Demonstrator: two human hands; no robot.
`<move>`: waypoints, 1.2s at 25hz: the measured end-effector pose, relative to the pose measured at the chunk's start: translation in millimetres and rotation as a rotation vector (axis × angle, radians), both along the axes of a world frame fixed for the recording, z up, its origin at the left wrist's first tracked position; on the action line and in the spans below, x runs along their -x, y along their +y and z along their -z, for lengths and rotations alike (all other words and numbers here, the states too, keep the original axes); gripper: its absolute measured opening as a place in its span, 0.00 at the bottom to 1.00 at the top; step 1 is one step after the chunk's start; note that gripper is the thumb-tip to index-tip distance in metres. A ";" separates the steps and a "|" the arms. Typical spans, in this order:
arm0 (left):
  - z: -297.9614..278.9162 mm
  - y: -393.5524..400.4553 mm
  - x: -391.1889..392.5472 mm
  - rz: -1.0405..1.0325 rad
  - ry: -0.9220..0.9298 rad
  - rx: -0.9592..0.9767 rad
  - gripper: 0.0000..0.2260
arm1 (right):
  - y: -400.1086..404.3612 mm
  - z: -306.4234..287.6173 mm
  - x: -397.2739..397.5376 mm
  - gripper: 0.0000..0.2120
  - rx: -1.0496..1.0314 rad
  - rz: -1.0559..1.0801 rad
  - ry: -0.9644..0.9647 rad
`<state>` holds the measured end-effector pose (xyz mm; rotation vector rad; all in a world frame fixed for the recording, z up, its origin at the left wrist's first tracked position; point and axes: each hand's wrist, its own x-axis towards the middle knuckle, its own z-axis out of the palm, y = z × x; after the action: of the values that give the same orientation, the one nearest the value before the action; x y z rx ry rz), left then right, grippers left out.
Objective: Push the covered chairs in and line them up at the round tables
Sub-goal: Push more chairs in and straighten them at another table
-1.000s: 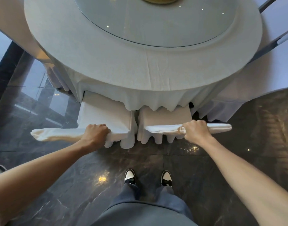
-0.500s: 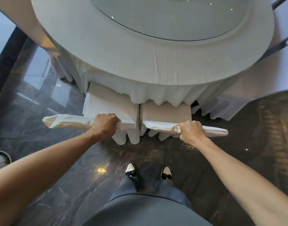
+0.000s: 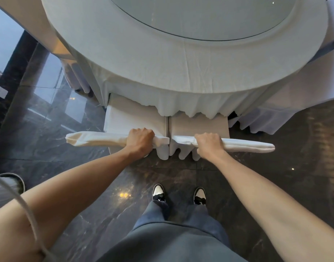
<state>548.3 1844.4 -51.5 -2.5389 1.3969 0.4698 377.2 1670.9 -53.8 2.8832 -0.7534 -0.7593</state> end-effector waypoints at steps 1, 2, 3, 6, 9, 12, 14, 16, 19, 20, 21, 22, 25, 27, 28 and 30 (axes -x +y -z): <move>-0.1 1.1 -1.4 -0.001 0.007 -0.005 0.10 | -0.6 -1.3 0.6 0.12 0.012 -0.004 0.012; 0.5 2.2 -2.2 -0.005 0.007 -0.005 0.10 | -0.8 -0.4 2.9 0.11 0.025 -0.013 0.007; 0.3 2.6 -3.6 -0.006 0.001 -0.005 0.10 | -0.8 0.5 3.0 0.11 0.035 -0.020 -0.004; -1.8 4.3 -7.3 0.003 0.000 -0.021 0.10 | -0.7 0.5 5.7 0.11 0.006 -0.023 -0.012; 2.5 12.7 -11.7 0.018 -0.012 -0.056 0.10 | -2.9 1.6 12.7 0.11 0.008 -0.029 -0.010; 5.3 14.9 -15.1 0.021 -0.029 -0.071 0.10 | -6.7 1.0 19.4 0.10 0.008 -0.043 0.008; 4.5 10.8 -12.4 0.024 -0.033 -0.075 0.10 | -5.5 -1.0 20.3 0.10 0.004 -0.037 0.027; 3.8 7.5 -8.9 0.030 -0.045 -0.069 0.09 | -4.0 -0.5 19.7 0.09 0.006 -0.047 0.018; 2.9 7.7 -3.3 0.011 -0.061 -0.067 0.07 | -0.6 -1.2 20.5 0.09 0.008 -0.026 0.012; 3.1 8.4 -3.4 0.010 -0.067 -0.056 0.07 | -0.5 -1.6 20.8 0.09 0.007 -0.022 0.009; 2.5 10.3 -2.6 0.004 -0.067 -0.052 0.07 | 0.5 -2.4 22.5 0.09 0.005 -0.023 0.007; 2.0 11.0 -2.0 -0.008 -0.065 -0.047 0.06 | 0.8 -2.9 24.5 0.09 0.009 -0.028 0.000; 3.0 9.4 -0.3 -0.004 -0.064 -0.017 0.05 | 4.2 -1.5 30.6 0.10 0.028 -0.028 -0.011; 4.0 7.6 3.6 0.011 -0.068 -0.014 0.06 | 5.1 -0.6 30.0 0.10 0.026 0.004 0.000; 5.0 6.9 5.4 0.016 -0.073 -0.015 0.06 | 5.1 0.8 28.7 0.09 0.024 0.016 -0.001; 4.2 5.8 6.7 0.024 -0.088 -0.029 0.06 | 5.5 1.2 25.4 0.09 0.019 0.038 0.009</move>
<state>541.6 1850.3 -55.7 -2.4846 1.3782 0.3675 351.7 1676.4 -55.0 2.8544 -0.8123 -0.7638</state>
